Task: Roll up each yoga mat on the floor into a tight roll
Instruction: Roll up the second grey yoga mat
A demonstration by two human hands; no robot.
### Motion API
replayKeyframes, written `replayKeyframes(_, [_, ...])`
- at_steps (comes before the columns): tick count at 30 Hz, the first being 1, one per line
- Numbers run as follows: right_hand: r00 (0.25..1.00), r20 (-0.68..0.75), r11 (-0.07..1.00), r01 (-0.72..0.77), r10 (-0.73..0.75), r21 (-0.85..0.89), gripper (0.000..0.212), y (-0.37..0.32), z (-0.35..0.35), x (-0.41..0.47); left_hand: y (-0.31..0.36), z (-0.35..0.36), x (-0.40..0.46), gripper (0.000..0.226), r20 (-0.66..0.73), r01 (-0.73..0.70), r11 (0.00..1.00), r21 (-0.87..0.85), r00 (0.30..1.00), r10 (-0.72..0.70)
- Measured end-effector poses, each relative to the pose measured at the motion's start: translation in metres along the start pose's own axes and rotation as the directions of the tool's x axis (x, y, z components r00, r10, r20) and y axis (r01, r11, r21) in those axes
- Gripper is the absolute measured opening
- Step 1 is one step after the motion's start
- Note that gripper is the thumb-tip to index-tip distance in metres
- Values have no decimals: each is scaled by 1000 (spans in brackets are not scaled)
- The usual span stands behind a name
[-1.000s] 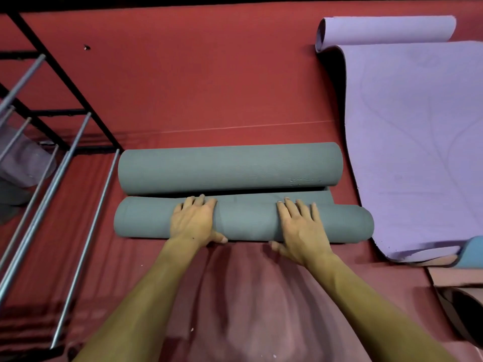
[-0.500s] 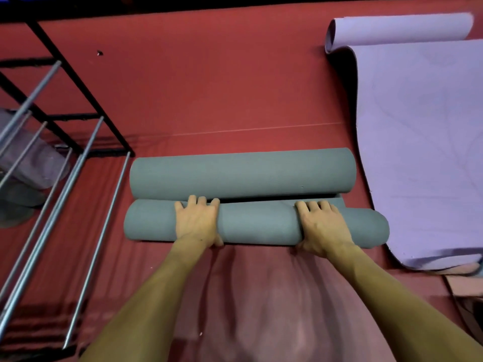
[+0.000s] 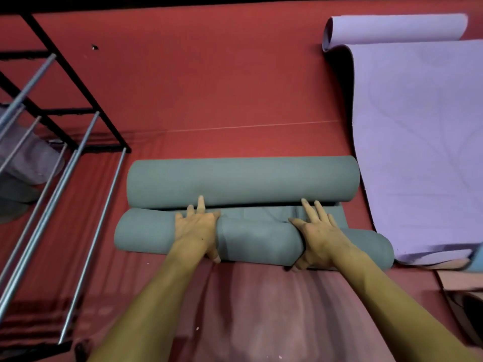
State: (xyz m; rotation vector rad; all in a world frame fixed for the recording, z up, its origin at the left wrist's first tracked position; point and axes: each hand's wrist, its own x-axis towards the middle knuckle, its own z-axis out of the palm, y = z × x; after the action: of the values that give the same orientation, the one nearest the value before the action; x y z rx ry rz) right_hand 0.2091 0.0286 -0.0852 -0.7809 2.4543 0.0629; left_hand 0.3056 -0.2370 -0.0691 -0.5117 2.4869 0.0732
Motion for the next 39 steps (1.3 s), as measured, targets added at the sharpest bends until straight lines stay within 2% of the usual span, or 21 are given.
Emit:
replayKeyframes(3, [999, 51, 998, -6, 2, 64, 144, 2, -7, 4, -1, -2, 2, 126, 18, -8, 999, -31, 1000, 9])
replayKeyframes(7, [996, 85, 997, -10, 3, 82, 150, 0, -11, 12, -4, -1, 5, 110, -18, -48, 996, -76, 999, 47])
replayKeyframes(10, [1000, 9, 988, 14, -15, 155, 135, 8, -7, 12, -12, -4, 12, 100, -29, -66, 985, -161, 998, 62])
replayKeyframes(13, [1000, -27, 982, 9, -4, 186, 123, 14, -10, 13, -16, -7, 16, 107, -51, -103, 981, -164, 994, 96])
replayKeyframes(17, [999, -23, 993, 33, -31, 113, 120, 10, -20, 12, -18, -9, 18, 122, -24, -88, 981, -174, 996, 85])
replayKeyframes(20, [999, 28, 997, -19, 17, 78, 117, 5, -26, 10, -16, -9, 20, 127, -42, -89, 973, -215, 996, 81])
replayKeyframes(23, [996, 16, 995, -82, 83, -55, 124, -9, -24, 8, -12, -9, 18, 117, -78, -90, 965, -247, 994, 73])
replayKeyframes(25, [996, -50, 985, -86, 79, -147, 128, -17, -19, 9, -12, -8, 16, 108, -113, -90, 962, -259, 992, 62])
replayKeyframes(28, [990, -127, 989, -77, 60, -128, 115, -19, -15, 11, -15, -7, 18, 96, -165, -105, 964, -244, 984, 65])
replayKeyframes(30, [989, -143, 992, -56, 40, -109, 102, -16, -16, 10, -18, -10, 21, 92, -146, -127, 966, -224, 985, 95])
replayKeyframes(32, [991, -127, 994, -43, 30, -97, 94, -11, -20, 12, -19, -12, 24, 100, -101, -151, 968, -201, 986, 133])
replayKeyframes(35, [998, -53, 999, -33, 33, 3, 86, -8, -28, 17, -16, -5, 26, 125, -73, -159, 975, -154, 986, 149])
replayKeyframes(39, [999, 1, 999, -40, 40, 23, 103, -5, -33, 20, -9, 9, 31, 132, -162, -113, 989, -90, 982, 98])
